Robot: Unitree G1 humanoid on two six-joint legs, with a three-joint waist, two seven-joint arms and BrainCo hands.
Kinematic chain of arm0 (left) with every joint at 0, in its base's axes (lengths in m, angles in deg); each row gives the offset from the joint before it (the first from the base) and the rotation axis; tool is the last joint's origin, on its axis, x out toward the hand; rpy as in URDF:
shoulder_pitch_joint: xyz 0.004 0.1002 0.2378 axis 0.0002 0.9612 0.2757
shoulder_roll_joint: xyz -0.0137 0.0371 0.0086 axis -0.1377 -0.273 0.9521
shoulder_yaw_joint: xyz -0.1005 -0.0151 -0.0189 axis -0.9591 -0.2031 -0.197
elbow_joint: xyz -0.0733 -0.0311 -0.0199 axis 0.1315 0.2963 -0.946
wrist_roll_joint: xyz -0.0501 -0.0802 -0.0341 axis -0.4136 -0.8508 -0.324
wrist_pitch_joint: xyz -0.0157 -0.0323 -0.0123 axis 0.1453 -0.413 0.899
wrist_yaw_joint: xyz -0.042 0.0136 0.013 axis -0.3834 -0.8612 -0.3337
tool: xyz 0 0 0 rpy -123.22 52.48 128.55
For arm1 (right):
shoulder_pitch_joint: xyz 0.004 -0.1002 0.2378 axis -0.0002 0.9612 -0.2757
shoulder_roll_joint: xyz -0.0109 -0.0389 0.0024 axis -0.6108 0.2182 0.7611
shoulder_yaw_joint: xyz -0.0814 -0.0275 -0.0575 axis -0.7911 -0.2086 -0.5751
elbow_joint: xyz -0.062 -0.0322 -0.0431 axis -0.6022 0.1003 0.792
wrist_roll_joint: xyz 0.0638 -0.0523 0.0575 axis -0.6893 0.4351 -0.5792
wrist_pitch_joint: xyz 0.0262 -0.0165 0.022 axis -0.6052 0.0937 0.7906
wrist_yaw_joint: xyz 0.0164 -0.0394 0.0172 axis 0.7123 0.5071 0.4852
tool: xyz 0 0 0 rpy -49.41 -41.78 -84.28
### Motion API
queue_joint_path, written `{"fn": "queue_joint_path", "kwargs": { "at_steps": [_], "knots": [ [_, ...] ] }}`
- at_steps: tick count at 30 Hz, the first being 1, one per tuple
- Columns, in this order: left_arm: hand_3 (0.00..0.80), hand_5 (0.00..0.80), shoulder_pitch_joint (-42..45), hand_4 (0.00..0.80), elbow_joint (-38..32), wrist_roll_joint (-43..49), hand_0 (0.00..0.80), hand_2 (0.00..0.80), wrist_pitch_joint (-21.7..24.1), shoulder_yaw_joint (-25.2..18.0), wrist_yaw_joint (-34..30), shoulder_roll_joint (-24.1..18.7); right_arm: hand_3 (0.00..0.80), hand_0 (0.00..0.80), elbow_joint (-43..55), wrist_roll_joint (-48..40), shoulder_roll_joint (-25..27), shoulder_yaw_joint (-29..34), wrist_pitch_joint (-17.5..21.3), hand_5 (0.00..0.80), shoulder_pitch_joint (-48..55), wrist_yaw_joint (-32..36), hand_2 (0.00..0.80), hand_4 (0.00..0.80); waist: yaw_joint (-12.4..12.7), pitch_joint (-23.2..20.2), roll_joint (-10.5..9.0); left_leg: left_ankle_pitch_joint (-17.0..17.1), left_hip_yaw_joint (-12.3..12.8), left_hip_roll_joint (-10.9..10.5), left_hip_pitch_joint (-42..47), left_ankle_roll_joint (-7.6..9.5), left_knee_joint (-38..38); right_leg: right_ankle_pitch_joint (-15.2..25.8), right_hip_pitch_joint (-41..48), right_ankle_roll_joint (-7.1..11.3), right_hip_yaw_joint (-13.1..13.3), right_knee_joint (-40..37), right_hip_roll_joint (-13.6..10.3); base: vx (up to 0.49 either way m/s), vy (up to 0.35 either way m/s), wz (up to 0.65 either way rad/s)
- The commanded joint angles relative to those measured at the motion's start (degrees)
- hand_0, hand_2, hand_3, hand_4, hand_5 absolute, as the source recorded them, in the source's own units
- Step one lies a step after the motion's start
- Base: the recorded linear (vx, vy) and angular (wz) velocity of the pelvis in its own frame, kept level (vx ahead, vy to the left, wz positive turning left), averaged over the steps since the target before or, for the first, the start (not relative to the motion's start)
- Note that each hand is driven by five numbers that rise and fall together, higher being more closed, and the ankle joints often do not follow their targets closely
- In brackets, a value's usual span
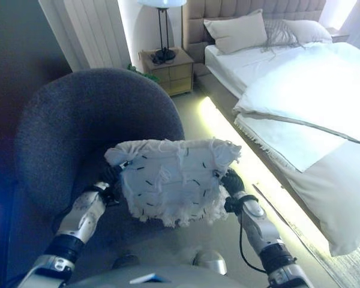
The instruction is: Pick up the cushion and take it to the sofa
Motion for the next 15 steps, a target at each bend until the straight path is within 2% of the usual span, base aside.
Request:
{"fn": "queue_joint_path", "kwargs": {
  "at_steps": [1, 4, 6, 7, 8, 11, 13, 15],
  "knots": [
    [0.8, 0.8, -4.8, 0.8, -1.6, -2.6, 0.8, 0.8, 7.2, -3.5, -0.5, -1.8, 0.8, 0.8, 3.1, -2.0, -1.0, 0.5, 2.5, 0.8, -5.2, 1.4, 0.8, 0.8, 2.0, -2.9, -0.51, 3.7, -0.3, 0.2, -2.7, -2.56, -2.4, 3.5, 5.4, 0.86, 0.4, -5.2, -1.1, 0.239, 0.133, -0.56],
    [0.8, 0.8, -6.7, 0.8, -0.4, -2.7, 0.8, 0.8, 7.6, -3.2, -0.6, -2.5, 0.8, 0.8, 2.9, -2.5, -1.4, 0.7, 2.8, 0.8, -6.4, 1.3, 0.8, 0.8, 1.8, -2.8, -0.18, 1.8, 1.4, -0.5, -3.6, -1.69, -0.1, 2.2, 5.2, 1.36, -0.6, -3.5, -2.2, 0.206, 0.169, 0.0],
    [0.8, 0.8, -7.4, 0.8, -0.2, -2.8, 0.8, 0.8, 7.7, -2.8, 0.0, -3.4, 0.8, 0.8, 2.6, -3.7, -2.4, 0.2, 2.7, 0.8, -7.5, 0.5, 0.8, 0.8, 2.3, -2.5, -0.37, 0.2, -0.5, -2.3, -4.2, -0.63, 1.1, 3.3, 4.3, 2.26, -0.9, -1.0, -3.6, 0.238, 0.184, 0.12],
    [0.8, 0.8, -7.6, 0.8, -0.4, -2.9, 0.8, 0.8, 7.7, -2.5, 0.6, -3.9, 0.8, 0.8, 2.6, -5.3, -3.0, 0.1, 2.5, 0.8, -7.9, 0.1, 0.8, 0.8, 2.6, -2.2, -0.96, -1.5, -1.3, -3.9, -4.5, 0.7, 2.9, 4.7, 3.9, 3.32, -0.7, 0.6, -4.8, 0.231, 0.132, 0.12],
    [0.8, 0.8, -7.7, 0.8, -0.6, -2.8, 0.8, 0.8, 7.6, -2.4, 0.7, -4.1, 0.8, 0.8, 2.7, -5.3, -3.4, 0.0, 2.7, 0.8, -7.8, -0.1, 0.8, 0.8, 2.9, -2.4, -1.11, -2.2, -1.4, -4.3, -4.9, 1.38, 3.8, 5.7, 3.4, 3.71, -0.7, 1.0, -5.2, 0.277, 0.145, 0.05],
    [0.8, 0.8, -7.8, 0.8, -2.0, -0.3, 0.8, 0.8, 6.5, -2.3, 1.1, -4.3, 0.8, 0.8, 1.4, -4.9, -5.3, -0.3, 5.0, 0.8, -7.9, -1.2, 0.8, 0.8, 4.4, -2.6, -2.0, -4.3, -1.2, -6.7, -5.2, 3.54, 5.1, 9.1, 3.2, 4.15, -2.1, 3.0, -7.7, 0.243, 0.129, 0.0],
    [0.8, 0.8, -7.7, 0.8, -2.4, 1.2, 0.8, 0.8, 6.0, -2.2, 1.3, -4.7, 0.8, 0.8, -0.2, -3.7, -7.2, -0.4, 6.2, 0.8, -8.3, -2.1, 0.8, 0.8, 5.4, -2.9, -2.28, -5.4, -0.4, -8.9, -4.4, 5.34, 4.5, 14.1, 2.3, 4.56, -2.4, 9.3, -10.8, 0.231, 0.198, -0.08],
    [0.8, 0.8, -7.7, 0.8, -2.5, 0.6, 0.8, 0.8, 5.6, -2.0, 1.0, -5.3, 0.8, 0.8, -0.7, -3.2, -8.2, -0.9, 7.3, 0.8, -8.4, -3.4, 0.8, 0.8, 5.8, -3.1, -2.29, -7.0, -0.8, -11.3, -2.7, 6.42, 3.7, 16.7, 0.0, 4.99, -1.4, 17.8, -13.2, 0.251, 0.268, -0.09]
  ]
}}
